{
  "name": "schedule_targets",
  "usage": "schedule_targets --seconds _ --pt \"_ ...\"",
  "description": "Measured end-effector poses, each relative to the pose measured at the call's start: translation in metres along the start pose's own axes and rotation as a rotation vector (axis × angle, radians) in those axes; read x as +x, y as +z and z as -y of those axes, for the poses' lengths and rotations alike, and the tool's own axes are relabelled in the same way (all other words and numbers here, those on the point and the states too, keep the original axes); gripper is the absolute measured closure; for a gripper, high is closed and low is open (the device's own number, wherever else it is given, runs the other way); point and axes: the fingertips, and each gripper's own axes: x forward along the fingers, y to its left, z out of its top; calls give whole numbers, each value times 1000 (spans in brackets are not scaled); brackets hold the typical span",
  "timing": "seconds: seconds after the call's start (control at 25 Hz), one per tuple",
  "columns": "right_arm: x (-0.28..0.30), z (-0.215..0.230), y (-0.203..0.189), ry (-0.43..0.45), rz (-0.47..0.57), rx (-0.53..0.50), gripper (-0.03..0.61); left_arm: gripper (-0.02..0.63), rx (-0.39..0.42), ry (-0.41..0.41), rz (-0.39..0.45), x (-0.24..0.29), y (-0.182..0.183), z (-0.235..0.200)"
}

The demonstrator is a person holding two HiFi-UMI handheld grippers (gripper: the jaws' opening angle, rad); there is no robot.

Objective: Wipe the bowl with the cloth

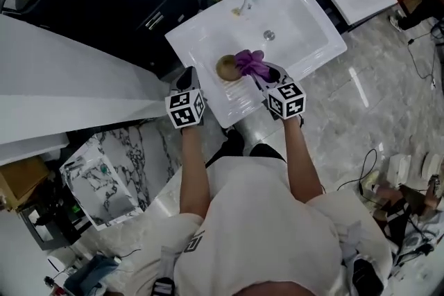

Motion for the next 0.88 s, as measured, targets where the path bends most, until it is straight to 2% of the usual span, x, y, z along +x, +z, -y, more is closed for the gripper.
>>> schedule_targets --seconds 0.24,0.36,0.48,0.56,0.88 --pt "10 9 12 11 -60 -64 482 607 -46 -112 -58 40 -6 11" --pt "9 17 14 -7 -65 -47 482 607 -53 -164 -117 50 -20 17" --pt "12 23 12 -11 -77 -47 483 607 -157 -252 -191 62 -40 21" --pt "16 24 11 -6 -93 -70 483 607 -201 -266 -230 66 -52 18" --pt "24 30 17 13 -88 -87 483 606 -190 -296 -376 82 -80 22"
